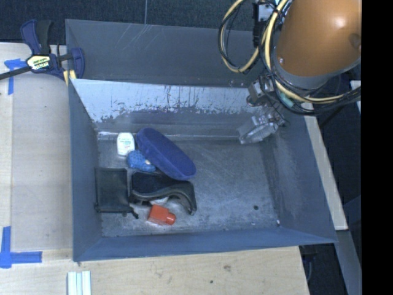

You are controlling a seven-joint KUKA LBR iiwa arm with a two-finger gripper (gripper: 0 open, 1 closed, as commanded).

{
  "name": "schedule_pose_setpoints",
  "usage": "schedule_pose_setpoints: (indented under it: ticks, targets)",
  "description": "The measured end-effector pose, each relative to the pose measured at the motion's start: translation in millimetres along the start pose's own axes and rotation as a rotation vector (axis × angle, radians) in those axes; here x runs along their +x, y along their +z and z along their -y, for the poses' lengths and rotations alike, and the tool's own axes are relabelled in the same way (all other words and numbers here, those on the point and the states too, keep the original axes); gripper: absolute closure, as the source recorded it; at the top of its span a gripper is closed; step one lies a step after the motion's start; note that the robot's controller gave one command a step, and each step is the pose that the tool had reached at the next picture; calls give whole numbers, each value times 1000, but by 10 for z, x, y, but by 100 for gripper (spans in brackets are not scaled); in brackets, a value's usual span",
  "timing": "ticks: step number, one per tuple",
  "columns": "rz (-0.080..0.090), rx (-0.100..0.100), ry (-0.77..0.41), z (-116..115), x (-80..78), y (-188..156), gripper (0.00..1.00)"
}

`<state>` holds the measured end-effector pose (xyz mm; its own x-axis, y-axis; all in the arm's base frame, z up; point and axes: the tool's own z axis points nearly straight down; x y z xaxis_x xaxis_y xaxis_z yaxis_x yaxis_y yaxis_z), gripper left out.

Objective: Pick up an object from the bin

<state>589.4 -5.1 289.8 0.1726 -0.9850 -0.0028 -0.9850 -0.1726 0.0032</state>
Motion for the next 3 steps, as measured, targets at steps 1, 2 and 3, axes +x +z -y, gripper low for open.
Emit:
schedule_pose_setpoints:
  ticks: [1, 2, 3]
  targets:
    - [-1, 3, 95, -175, -314, 104, 100]
    - [1, -2, -93, -168, -437, 1099, 100]
    - [-5, 10, -437, 306, -103, -566, 100]
